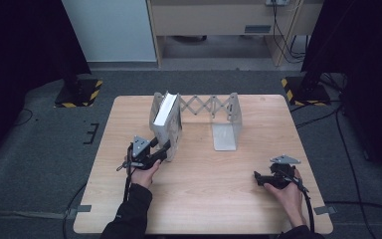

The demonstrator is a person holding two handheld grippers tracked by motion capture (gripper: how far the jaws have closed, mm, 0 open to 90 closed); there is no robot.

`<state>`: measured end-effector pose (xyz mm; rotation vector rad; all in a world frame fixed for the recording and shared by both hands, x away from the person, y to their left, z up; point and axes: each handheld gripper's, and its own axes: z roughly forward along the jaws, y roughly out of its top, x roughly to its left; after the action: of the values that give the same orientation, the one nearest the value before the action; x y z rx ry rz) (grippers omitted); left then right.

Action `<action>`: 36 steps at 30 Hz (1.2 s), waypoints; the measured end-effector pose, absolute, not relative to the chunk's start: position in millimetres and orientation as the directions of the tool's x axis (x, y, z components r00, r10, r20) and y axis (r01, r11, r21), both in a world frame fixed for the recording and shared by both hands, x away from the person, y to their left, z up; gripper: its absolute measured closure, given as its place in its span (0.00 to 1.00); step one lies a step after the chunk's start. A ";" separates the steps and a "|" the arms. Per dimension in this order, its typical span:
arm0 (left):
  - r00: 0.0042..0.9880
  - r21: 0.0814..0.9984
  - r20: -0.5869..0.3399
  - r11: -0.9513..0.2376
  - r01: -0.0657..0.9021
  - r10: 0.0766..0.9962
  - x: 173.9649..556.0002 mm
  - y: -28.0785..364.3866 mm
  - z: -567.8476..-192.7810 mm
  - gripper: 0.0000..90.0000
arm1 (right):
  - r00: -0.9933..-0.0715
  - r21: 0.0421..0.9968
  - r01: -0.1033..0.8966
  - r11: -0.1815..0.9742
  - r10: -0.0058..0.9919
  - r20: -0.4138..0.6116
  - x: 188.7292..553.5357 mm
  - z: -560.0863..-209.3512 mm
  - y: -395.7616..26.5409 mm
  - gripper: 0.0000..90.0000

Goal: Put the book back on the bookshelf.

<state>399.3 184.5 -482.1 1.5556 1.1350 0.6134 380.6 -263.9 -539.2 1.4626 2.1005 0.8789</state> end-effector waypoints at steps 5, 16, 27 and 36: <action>0.431 0.938 -0.147 -0.013 0.347 0.890 403.5 172.3 -481.6 0.51 | -0.350 0.709 0.662 0.242 0.937 0.007 380.6 -539.2 -263.9 0.04; 0.414 0.940 -0.133 -0.018 0.341 0.900 414.3 161.0 -481.8 0.49 | -0.349 0.709 0.663 0.241 0.937 0.008 380.6 -539.2 -263.8 0.04; 0.406 0.945 -0.137 -0.003 0.327 0.904 428.7 158.4 -484.3 0.49 | -0.350 0.709 0.663 0.241 0.937 0.009 380.6 -539.1 -263.8 0.04; 0.398 0.941 -0.128 -0.016 0.338 0.908 439.3 154.7 -482.2 0.48 | -0.350 0.709 0.663 0.241 0.937 0.008 380.6 -539.1 -263.8 0.04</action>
<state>439.3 154.7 -482.2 1.5778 1.1382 0.6619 380.6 -263.8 -539.1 1.4632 2.1002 0.8802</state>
